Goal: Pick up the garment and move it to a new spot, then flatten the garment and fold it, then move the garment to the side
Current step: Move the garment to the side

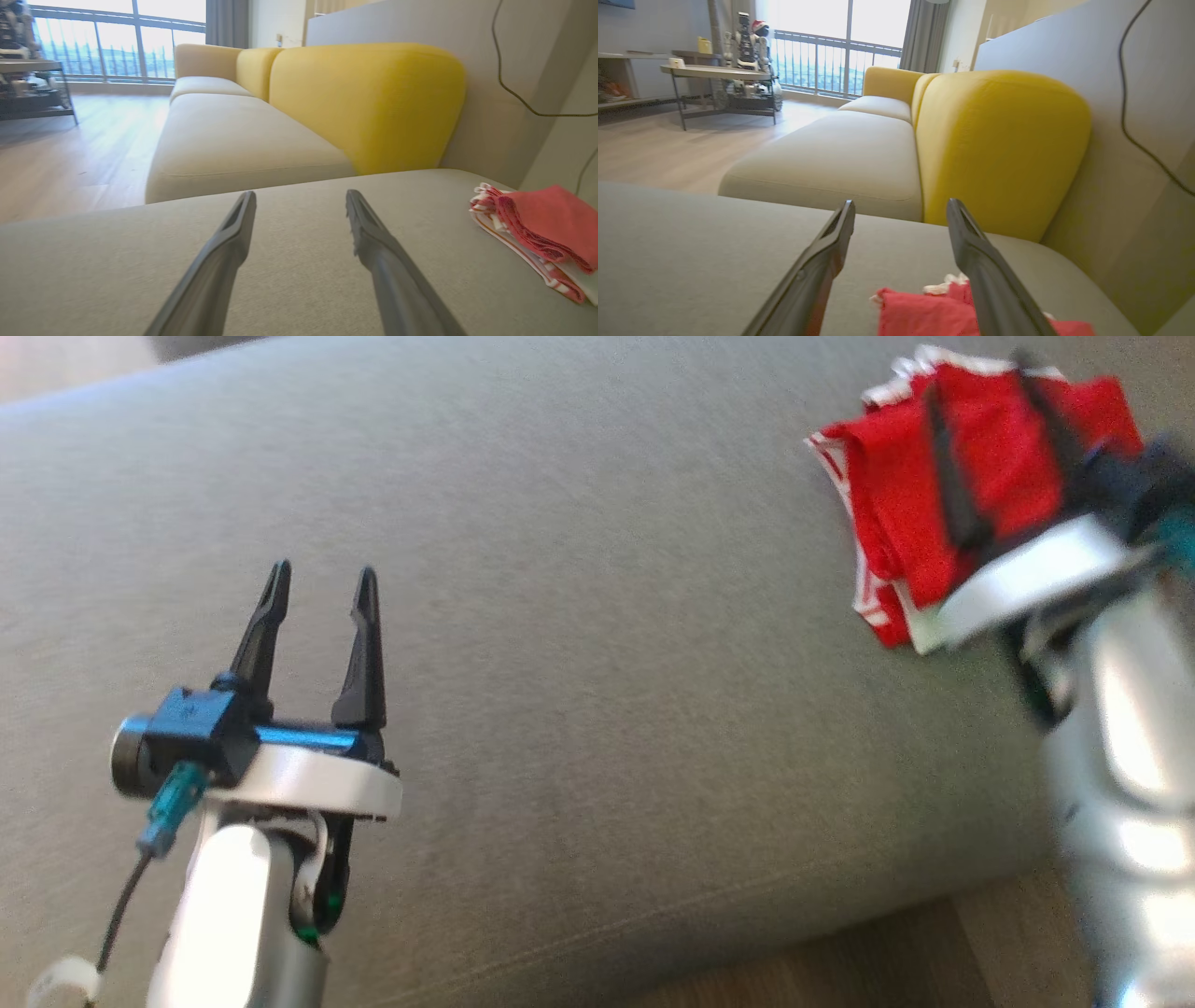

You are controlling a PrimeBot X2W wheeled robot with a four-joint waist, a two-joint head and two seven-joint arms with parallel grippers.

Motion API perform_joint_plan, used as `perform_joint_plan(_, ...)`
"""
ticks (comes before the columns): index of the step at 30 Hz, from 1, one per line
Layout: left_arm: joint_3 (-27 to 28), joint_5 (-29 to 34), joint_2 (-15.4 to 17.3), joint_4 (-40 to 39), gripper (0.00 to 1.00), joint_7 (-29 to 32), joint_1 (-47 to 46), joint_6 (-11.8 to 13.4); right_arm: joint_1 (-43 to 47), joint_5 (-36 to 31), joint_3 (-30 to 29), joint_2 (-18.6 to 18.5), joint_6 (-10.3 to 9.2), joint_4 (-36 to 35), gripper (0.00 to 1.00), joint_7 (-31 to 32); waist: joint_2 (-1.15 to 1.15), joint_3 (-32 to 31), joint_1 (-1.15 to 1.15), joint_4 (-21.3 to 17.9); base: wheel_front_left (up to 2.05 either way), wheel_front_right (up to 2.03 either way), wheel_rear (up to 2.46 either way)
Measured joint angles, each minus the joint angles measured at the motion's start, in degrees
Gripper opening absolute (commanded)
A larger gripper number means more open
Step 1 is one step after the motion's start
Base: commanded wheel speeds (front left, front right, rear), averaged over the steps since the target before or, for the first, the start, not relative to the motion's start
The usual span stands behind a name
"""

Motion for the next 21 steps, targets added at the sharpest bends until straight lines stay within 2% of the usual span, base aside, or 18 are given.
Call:
perform_joint_plan(3,0.7,-0.3,-0.6,-0.8,1.00,0.0,2.2,0.8,6.9,-1.7,-1.5,3.3,0.00,-3.2,1.00,0.0,0.00,-2.1,0.00,2.4,0.00,0.00,0.00)
perform_joint_plan(7,1.7,-1.5,-1.1,-1.5,1.00,0.0,6.1,1.6,14.7,-3.4,-3.5,5.4,0.00,-6.7,1.00,0.0,0.00,-4.7,0.00,5.6,0.00,0.00,0.00)
perform_joint_plan(11,1.9,-3.1,-1.1,-1.6,1.00,0.0,8.9,1.4,19.6,-7.4,-4.5,6.6,0.00,-11.1,1.00,0.0,0.00,-6.7,0.00,8.3,0.00,0.00,0.00)
perform_joint_plan(14,1.7,-4.2,-1.1,-1.3,1.00,0.0,10.4,0.8,23.0,-6.9,-6.7,7.2,0.00,-12.5,1.00,0.0,0.00,-8.2,0.00,9.9,0.00,0.00,0.00)
perform_joint_plan(18,1.4,-1.6,-1.1,-1.5,1.00,0.0,12.5,0.8,27.0,-7.2,-7.2,7.5,0.00,-13.7,1.00,0.0,0.00,-9.8,0.00,11.1,0.00,0.00,0.00)
perform_joint_plan(21,0.8,-0.3,-1.1,-2.3,1.00,0.0,14.0,2.4,28.2,-8.0,-7.0,7.8,0.00,-14.2,1.00,0.0,0.00,-10.6,0.00,11.6,0.00,0.00,0.00)
